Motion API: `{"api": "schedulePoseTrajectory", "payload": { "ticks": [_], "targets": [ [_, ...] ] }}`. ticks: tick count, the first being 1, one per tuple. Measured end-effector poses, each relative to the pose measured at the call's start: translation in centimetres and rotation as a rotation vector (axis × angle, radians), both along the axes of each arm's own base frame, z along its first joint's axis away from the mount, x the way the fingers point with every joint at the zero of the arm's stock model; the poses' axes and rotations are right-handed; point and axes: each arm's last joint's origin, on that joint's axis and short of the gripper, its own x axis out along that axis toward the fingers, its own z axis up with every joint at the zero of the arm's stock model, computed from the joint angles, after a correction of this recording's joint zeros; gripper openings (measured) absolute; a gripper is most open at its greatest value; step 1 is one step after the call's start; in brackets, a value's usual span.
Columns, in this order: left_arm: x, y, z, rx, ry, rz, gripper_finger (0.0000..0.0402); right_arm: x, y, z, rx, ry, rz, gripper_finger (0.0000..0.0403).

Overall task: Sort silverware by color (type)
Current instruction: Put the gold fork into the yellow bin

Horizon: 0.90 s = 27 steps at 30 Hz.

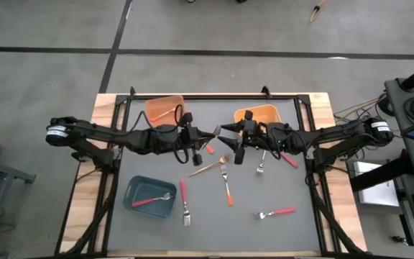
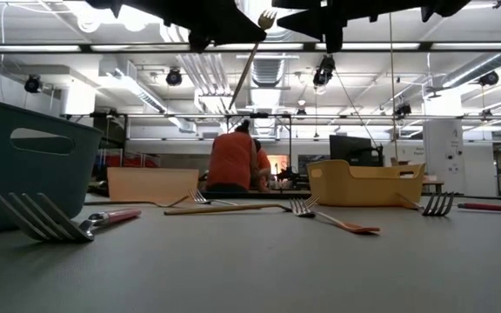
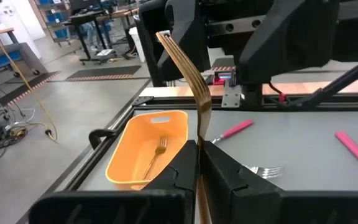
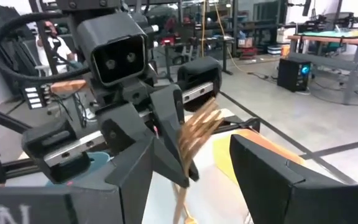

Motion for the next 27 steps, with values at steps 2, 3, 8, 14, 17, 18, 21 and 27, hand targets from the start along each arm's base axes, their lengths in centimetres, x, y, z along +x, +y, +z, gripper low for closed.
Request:
{"api": "schedulePoseTrajectory", "payload": {
  "ticks": [2,3,8,14,17,18,21,27],
  "targets": [
    [0.3,0.0,0.0,-0.001,-0.02,0.0,0.0,0.0,0.0,0.0,0.0,0.0,0.001,0.0203],
    [0.4,0.0,-0.1,-0.001,-0.027,0.0,0.0,0.0,0.0,0.0,0.0,0.0,0.008,0.0203],
    [1.2,0.0,-0.5,-0.006,-0.069,-0.001,0.0,0.0,0.1,0.0,0.0,-0.004,0.023,0.0203],
    [1.4,-0.1,-0.7,-0.006,-0.074,-0.002,0.0,0.2,0.1,-0.1,0.0,-0.01,0.023,0.0199],
    [1.4,-0.1,-0.6,-0.006,-0.086,-0.002,0.0,0.4,0.0,-0.2,0.0,-0.018,0.021,0.0181],
    [1.4,-0.1,-0.6,-0.006,-0.089,-0.002,0.0,0.5,0.0,-0.3,-0.001,-0.018,0.02,0.0173],
    [1.4,-0.1,-0.6,-0.006,-0.089,-0.002,0.0,0.8,0.0,-0.5,-0.009,-0.027,0.02,0.0143],
    [1.4,-0.1,-0.6,-0.006,-0.086,-0.004,0.0,1.1,0.0,-0.7,-0.036,-0.03,0.017,0.006]
  ]
}}
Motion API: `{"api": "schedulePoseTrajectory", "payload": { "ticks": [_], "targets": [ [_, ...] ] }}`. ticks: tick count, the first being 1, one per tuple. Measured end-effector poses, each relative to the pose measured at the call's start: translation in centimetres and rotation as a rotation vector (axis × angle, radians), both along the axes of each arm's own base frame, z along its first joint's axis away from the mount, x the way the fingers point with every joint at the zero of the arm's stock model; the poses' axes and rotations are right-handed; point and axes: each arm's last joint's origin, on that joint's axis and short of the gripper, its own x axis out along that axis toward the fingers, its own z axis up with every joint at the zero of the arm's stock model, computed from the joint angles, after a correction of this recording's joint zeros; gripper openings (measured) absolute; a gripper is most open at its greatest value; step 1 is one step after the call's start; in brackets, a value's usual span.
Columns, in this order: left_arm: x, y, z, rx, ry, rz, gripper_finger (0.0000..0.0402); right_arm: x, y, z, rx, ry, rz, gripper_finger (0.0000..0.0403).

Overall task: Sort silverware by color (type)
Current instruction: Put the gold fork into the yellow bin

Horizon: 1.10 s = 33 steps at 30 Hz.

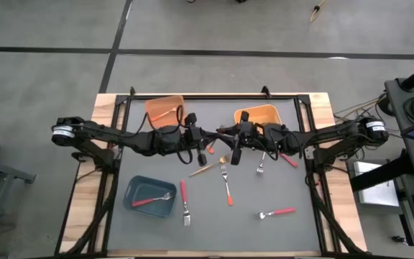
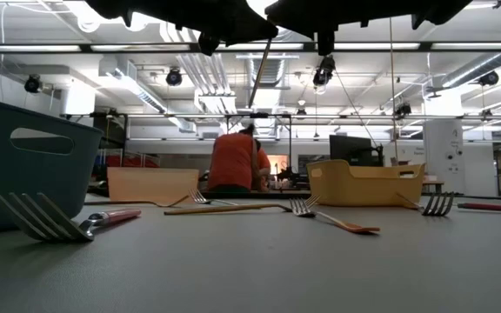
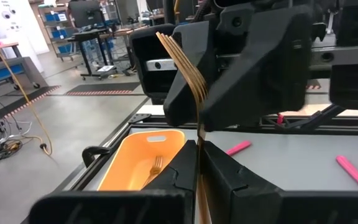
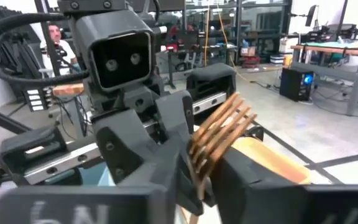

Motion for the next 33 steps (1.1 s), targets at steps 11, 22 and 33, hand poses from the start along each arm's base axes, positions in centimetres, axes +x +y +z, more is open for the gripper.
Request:
{"api": "schedulePoseTrajectory", "payload": {
  "ticks": [11,22,33],
  "targets": [
    [0.0,0.0,0.0,0.002,0.0,-0.004,0.0002,0.0,0.0,0.0,-0.023,0.005,0.004,0.001],
    [-0.1,0.3,-0.4,0.043,0.053,0.087,0.006,-0.1,-0.3,0.0,-0.052,0.023,-0.102,0.0009],
    [0.5,0.5,-1.5,0.045,0.069,0.177,0.0102,0.8,-0.7,-1.0,0.033,-0.02,-0.266,0.0009]
  ]
}}
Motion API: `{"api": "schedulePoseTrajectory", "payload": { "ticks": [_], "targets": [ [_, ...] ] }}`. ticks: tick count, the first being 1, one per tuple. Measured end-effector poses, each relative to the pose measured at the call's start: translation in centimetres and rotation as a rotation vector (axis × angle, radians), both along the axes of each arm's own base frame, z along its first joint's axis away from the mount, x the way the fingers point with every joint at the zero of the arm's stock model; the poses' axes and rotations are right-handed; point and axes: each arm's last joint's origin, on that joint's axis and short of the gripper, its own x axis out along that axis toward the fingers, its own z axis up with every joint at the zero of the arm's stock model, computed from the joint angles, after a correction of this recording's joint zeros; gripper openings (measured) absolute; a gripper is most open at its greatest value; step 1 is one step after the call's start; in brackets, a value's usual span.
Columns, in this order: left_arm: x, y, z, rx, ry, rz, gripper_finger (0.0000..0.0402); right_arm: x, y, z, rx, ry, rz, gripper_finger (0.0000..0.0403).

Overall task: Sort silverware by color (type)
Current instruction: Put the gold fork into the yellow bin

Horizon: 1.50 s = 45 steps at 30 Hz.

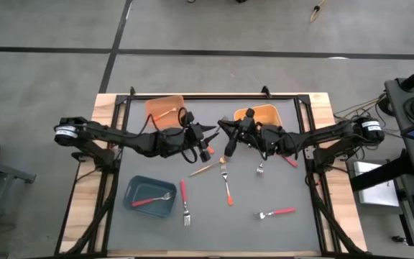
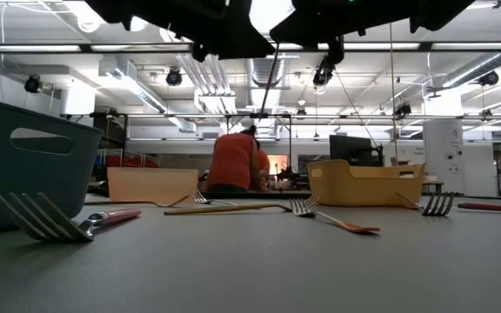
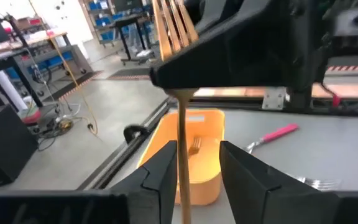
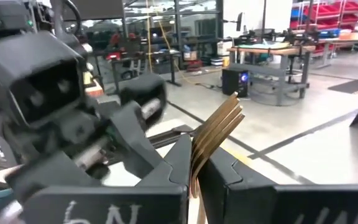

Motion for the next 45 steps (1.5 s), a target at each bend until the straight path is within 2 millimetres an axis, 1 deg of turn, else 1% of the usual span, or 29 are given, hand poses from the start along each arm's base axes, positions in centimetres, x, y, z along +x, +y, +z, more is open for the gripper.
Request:
{"api": "schedulePoseTrajectory", "payload": {
  "ticks": [2,5,7,9,13,26,29,32,40,45],
  "targets": [
    [0.4,0.0,-0.6,0.002,0.004,0.007,0.0102,0.4,0.0,-0.4,0.0,-0.003,-0.002,0.0009],
    [0.6,0.2,-1.2,0.015,0.021,0.08,0.0103,0.8,0.0,-0.7,0.0,-0.014,0.0,0.0009],
    [0.6,0.3,-1.3,0.028,0.027,0.148,0.0103,0.9,0.0,-0.7,-0.001,-0.02,-0.001,0.0009],
    [0.5,0.3,-1.3,0.035,0.027,0.168,0.0103,0.9,0.0,-0.6,-0.002,-0.025,-0.001,0.0009],
    [0.5,0.3,-1.2,0.042,0.026,0.166,0.01,0.8,0.0,-0.4,-0.004,-0.031,0.0,0.0009],
    [1.1,0.3,-2.0,0.03,0.026,0.174,0.0061,0.7,0.0,-0.1,0.04,-0.081,0.0,0.0009],
    [1.2,0.3,-1.8,0.029,0.021,0.174,0.0043,0.7,0.0,-0.1,0.038,-0.089,0.001,0.0009],
    [1.2,0.3,-1.8,0.027,0.019,0.173,0.0012,0.7,0.0,-0.1,0.034,-0.087,0.002,0.0009],
    [1.2,0.2,-1.7,-0.012,-0.002,0.15,0.0005,0.7,0.0,-0.1,0.003,-0.066,0.001,0.0013],
    [1.0,0.1,-1.1,-0.039,-0.032,0.102,0.0004,0.7,0.0,-0.2,-0.011,-0.04,0.002,0.0042]
  ]
}}
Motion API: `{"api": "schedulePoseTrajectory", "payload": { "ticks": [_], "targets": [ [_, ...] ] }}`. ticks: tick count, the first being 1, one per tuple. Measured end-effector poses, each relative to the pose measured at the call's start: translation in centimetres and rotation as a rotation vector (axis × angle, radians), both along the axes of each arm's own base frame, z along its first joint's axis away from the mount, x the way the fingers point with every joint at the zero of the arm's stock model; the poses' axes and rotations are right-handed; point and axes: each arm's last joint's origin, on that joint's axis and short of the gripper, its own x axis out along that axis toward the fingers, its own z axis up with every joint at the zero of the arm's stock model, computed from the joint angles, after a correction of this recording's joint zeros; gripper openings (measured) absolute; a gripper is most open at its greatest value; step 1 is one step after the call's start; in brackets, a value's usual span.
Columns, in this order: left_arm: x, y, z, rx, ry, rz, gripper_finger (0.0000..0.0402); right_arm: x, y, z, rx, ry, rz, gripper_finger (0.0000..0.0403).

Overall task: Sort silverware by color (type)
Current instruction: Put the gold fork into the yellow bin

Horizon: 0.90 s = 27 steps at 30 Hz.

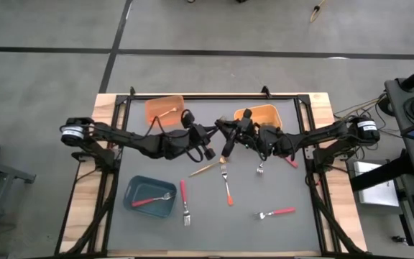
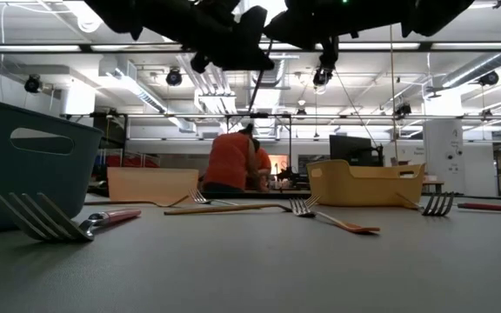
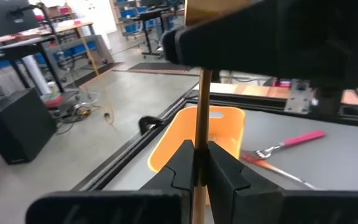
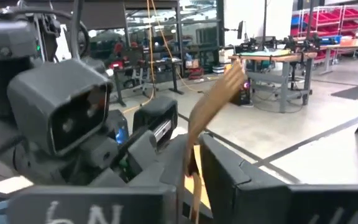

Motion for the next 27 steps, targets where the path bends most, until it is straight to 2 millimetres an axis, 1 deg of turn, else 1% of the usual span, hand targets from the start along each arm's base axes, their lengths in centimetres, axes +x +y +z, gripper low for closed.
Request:
{"api": "schedulePoseTrajectory", "payload": {
  "ticks": [6,10,12,15,18,20,24,27],
  "targets": [
    [-0.2,-0.1,0.5,-0.018,-0.013,-0.061,0.0004,-0.4,0.0,0.4,0.0,0.014,0.006,0.0096],
    [-0.7,-0.2,0.9,-0.018,0.011,-0.072,0.0003,-1.2,0.0,1.0,-0.001,0.049,0.018,0.013],
    [-1.2,-0.2,1.6,-0.016,0.008,-0.078,0.0003,-1.8,0.1,1.6,-0.003,0.062,0.049,0.0146],
    [-1.9,-0.3,2.8,-0.017,-0.011,-0.131,0.0003,-2.8,0.3,2.2,-0.007,0.098,0.119,0.0165],
    [-2.6,-0.6,3.8,-0.03,-0.024,-0.268,0.0003,-3.9,0.5,2.7,-0.039,0.155,0.218,0.0178],
    [-3.1,-1.0,4.2,-0.046,-0.022,-0.419,0.0003,-4.5,0.7,3.0,-0.083,0.192,0.294,0.0183],
    [-3.3,-2.1,4.5,-0.084,-0.032,-0.717,0.0003,-5.5,1.2,2.8,-0.149,0.289,0.47,0.0183],
    [-3.3,-2.8,4.5,-0.116,-0.036,-0.833,0.0003,-5.7,1.7,2.5,-0.196,0.323,0.63,0.0179]
  ]
}}
